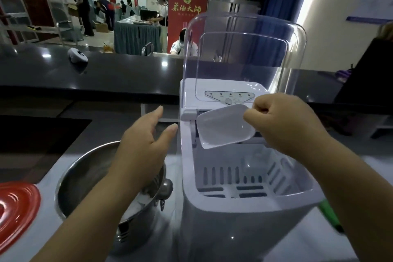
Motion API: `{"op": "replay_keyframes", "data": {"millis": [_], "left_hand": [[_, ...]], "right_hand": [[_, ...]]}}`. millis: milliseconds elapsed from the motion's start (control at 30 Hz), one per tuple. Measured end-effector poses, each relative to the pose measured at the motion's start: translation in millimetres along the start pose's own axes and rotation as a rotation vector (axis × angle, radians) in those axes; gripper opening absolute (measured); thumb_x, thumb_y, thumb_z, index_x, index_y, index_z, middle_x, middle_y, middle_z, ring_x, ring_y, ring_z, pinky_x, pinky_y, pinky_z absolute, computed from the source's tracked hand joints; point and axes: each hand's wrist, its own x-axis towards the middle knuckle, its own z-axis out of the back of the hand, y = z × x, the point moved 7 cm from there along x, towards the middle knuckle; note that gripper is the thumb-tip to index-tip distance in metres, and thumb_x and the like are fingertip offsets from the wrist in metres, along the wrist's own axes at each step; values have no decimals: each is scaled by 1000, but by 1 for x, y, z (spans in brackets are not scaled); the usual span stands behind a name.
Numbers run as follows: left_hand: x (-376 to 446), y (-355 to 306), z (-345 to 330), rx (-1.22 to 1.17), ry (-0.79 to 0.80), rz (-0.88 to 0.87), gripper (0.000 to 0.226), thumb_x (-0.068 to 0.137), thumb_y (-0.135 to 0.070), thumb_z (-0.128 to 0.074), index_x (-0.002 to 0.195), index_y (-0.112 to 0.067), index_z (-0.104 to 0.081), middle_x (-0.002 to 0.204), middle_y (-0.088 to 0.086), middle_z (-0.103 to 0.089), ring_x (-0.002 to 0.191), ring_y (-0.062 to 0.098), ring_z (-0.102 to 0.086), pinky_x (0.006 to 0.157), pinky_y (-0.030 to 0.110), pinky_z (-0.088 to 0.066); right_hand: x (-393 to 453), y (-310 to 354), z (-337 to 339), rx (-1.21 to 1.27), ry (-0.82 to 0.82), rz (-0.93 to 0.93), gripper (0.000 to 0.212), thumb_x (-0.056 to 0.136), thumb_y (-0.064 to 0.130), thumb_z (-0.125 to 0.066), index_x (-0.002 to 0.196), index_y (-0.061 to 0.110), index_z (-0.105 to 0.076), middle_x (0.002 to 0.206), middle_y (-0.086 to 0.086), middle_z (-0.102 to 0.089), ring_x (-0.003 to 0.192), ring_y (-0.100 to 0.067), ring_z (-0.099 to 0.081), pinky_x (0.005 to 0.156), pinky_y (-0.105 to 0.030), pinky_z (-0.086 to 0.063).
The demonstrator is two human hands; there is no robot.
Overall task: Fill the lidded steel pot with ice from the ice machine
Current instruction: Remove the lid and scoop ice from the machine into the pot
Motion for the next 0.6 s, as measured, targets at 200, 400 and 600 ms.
{"op": "replay_keyframes", "data": {"millis": [200, 400, 600], "left_hand": [[7, -14, -46, -55, 208, 61, 81, 77, -61, -48, 146, -28, -24, 145, -5, -41, 132, 15, -40, 103, 46, -41], [14, -17, -55, -91, 178, 128, 77, 75, -56, -57, 142, -34, -26, 138, -10, -40, 125, 15, -45, 98, 48, -45], [15, -21, -55, -142, 130, 92, 57, 86, -29, -60, 131, -44, -30, 121, -19, -32, 120, 8, -41, 103, 46, -41]], "right_hand": [[-1, -18, -4, -307, 160, 56, 23, 82, 36, -50, 69, 19, -57, 66, 0, -58, 66, -18, -52, 55, -28, -40], [-4, -21, -30, -560, 416, 157, 11, 87, 29, -49, 81, 22, -54, 77, 4, -51, 76, -22, -50, 58, -29, -40], [-11, -22, -52, -727, 547, 196, 21, 86, 19, -51, 67, 22, -43, 73, 3, -48, 77, -23, -51, 52, -28, -30]]}}
